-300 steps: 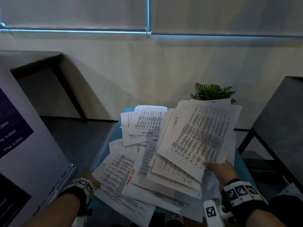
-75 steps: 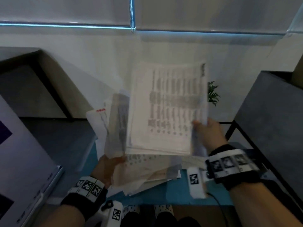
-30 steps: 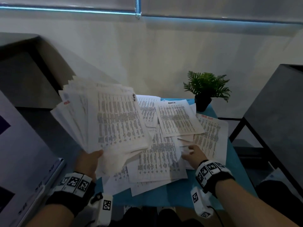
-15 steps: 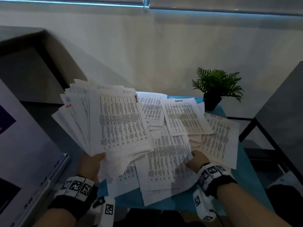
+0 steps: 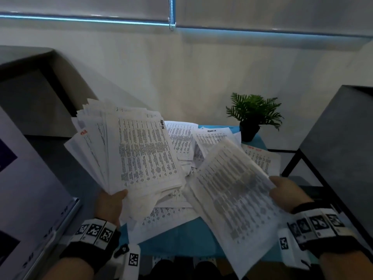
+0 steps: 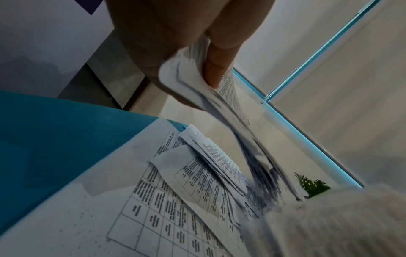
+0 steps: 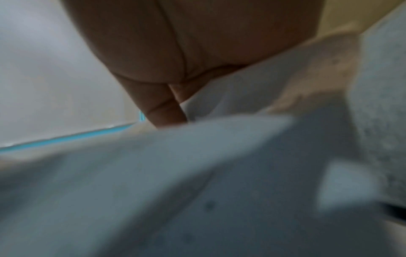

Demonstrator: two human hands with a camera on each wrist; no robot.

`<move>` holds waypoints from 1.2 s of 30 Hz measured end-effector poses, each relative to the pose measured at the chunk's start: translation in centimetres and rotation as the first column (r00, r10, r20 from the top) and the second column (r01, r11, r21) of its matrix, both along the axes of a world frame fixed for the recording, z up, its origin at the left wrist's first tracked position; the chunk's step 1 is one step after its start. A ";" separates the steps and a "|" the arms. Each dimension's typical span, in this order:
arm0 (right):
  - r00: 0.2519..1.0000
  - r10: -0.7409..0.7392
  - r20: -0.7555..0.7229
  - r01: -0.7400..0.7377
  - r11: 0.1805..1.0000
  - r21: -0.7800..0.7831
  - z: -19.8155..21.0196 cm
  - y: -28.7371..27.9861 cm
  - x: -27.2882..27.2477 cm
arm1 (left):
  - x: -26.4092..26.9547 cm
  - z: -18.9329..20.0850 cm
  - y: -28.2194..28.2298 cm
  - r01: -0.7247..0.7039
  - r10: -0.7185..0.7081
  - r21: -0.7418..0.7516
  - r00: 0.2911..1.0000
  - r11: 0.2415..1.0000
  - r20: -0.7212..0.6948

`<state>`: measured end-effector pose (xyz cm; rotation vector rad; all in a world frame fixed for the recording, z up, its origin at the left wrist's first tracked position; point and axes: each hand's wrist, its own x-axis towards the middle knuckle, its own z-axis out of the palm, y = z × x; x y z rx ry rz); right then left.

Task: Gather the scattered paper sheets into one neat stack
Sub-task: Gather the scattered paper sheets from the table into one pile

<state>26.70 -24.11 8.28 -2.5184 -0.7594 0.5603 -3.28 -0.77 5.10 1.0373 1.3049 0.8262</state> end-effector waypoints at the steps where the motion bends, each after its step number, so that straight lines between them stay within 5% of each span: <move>1: 1.000 -0.016 0.025 0.015 0.999 0.046 1.5 -0.2 -0.1 | 0.0 -0.1 0.1 0.001 -0.001 0.000 1.000 1.000 0.014; 4: 0.994 -0.110 0.021 0.098 0.950 0.298 4.5 -0.2 0.0 | 0.1 -1.0 0.6 0.016 -0.016 -0.019 0.999 1.000 0.028; 8: 0.957 -0.172 -0.234 0.274 0.800 0.534 5.1 2.3 -0.1 | 0.9 -2.1 0.4 0.074 -0.072 -0.028 0.995 0.997 0.068; 15: 0.924 -0.045 -0.380 0.256 0.811 0.526 3.0 8.2 -3.6 | 2.5 -1.6 -1.1 0.343 -0.330 -0.099 0.935 0.934 0.126; 20: 0.984 -0.100 -0.145 0.155 0.880 0.449 1.1 9.6 -5.0 | 2.4 -1.4 -1.3 0.503 -0.462 -0.084 0.839 0.860 0.286; 23: 0.985 -0.115 -0.133 0.163 0.875 0.456 0.2 9.5 -5.1 | 2.1 -1.7 -1.1 0.555 -0.505 -0.046 0.786 0.830 0.357; 27: 0.908 -0.048 -0.417 0.289 0.792 0.538 -1.6 9.5 -4.6 | 1.3 -2.0 -0.6 0.627 -0.575 0.007 0.710 0.779 0.408; 29: 0.827 0.034 -0.561 0.297 0.821 0.488 -2.5 9.9 -4.5 | 1.1 -2.1 -0.3 0.642 -0.586 0.015 0.690 0.767 0.424; 33: 0.755 0.162 -0.636 0.240 0.834 0.497 -3.6 10.7 -4.9 | 1.3 -1.3 -0.4 0.558 -0.547 0.031 0.799 0.829 0.248; 36: 0.771 0.190 -0.608 0.273 0.764 0.584 -3.9 11.5 -5.3 | 1.1 -1.2 0.3 0.532 -0.449 -0.139 0.805 0.835 0.387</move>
